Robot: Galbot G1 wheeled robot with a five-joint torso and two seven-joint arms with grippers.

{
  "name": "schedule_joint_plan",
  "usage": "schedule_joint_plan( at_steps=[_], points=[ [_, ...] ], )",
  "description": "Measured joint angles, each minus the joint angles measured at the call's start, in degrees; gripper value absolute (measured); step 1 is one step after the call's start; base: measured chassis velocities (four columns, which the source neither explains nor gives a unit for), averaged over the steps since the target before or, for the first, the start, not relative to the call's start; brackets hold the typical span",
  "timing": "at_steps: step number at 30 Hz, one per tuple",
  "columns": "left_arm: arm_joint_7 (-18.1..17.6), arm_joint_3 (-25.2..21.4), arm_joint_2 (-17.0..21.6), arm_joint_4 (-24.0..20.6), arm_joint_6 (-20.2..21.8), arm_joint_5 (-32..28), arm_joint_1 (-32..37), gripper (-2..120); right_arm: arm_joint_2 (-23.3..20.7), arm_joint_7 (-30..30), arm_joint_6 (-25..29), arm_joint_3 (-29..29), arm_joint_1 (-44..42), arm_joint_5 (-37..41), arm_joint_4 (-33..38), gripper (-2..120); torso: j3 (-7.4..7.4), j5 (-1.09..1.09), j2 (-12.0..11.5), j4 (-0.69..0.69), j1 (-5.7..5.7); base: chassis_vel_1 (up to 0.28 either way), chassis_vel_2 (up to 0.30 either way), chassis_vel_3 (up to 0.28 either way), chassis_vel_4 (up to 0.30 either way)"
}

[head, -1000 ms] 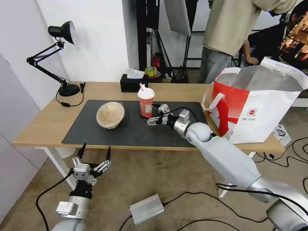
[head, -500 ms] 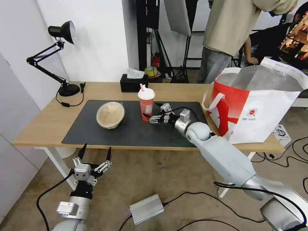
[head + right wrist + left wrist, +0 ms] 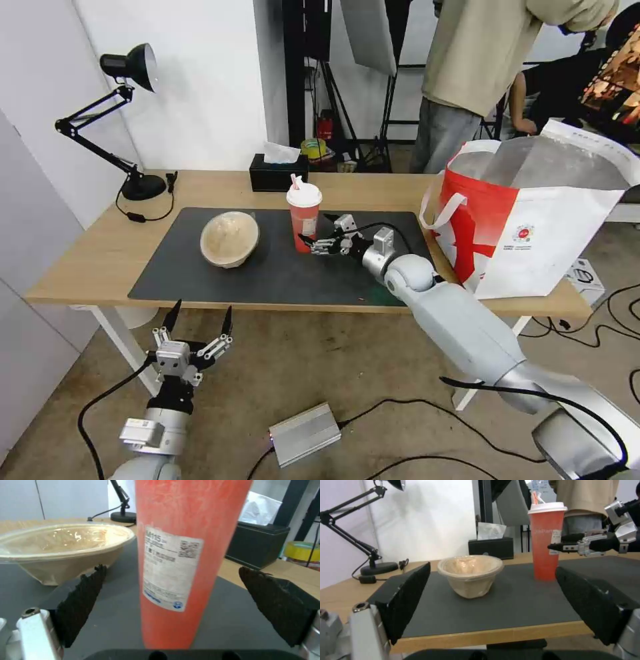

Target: Pick up the trash from the table and place it into the takeout bag.

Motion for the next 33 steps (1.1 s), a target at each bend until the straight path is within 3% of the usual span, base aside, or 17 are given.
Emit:
schedule_joint_plan(
  at_steps=[33],
  points=[
    [0.2, 0.3, -0.1, 0.1, -0.2, 0.3, 0.7, 100, 4.0, -0.3, 0.6, 1.1, 0.4, -1.5, -3.9, 100, 0.00, 0.00, 0.0, 0.00, 0.00, 0.000, 0.000, 0.000, 0.000]
  ],
)
